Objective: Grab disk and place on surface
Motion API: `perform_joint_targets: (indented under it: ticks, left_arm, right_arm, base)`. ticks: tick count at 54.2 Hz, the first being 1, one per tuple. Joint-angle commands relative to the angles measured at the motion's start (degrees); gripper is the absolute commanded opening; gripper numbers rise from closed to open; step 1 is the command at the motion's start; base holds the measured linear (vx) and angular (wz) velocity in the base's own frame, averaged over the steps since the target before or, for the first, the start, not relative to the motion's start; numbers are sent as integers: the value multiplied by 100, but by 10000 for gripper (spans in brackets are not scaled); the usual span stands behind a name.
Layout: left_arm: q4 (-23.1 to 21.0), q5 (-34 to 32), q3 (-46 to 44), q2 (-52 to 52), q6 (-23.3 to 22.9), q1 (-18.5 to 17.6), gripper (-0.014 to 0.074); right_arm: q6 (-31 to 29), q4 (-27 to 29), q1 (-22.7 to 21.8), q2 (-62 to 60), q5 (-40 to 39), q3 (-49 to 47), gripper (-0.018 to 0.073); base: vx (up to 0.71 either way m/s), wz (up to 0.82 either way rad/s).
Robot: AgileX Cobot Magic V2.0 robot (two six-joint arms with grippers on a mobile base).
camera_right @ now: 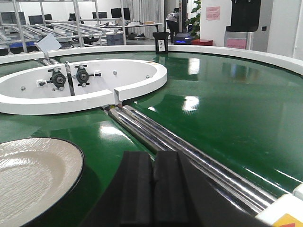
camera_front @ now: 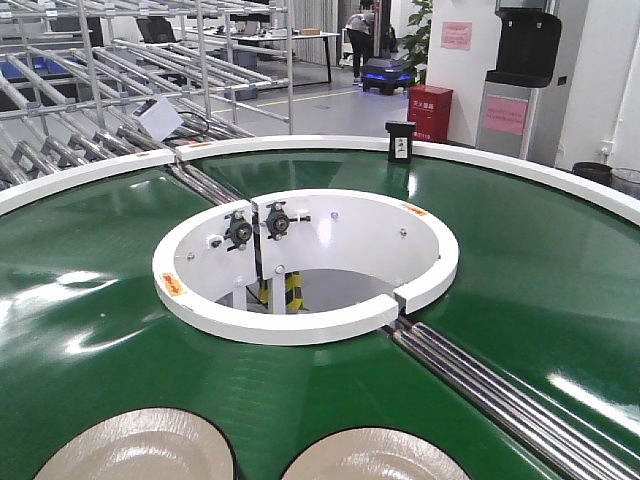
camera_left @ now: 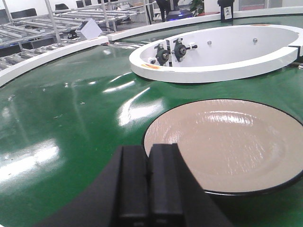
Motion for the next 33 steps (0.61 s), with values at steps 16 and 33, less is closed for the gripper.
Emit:
perform_joint_targets:
  ticks: [16, 33]
  left_arm:
    - [-5, -502, 92, -33, -36, -4, 1]
    - [-5, -502, 92, -33, -36, -4, 1]
  right_arm:
    - [-1, -71, -1, -36, -488, -22, -9]
    - [-1, -71, -1, -36, -488, -22, -9]
  base:
    - [0, 0]
    - [0, 0]
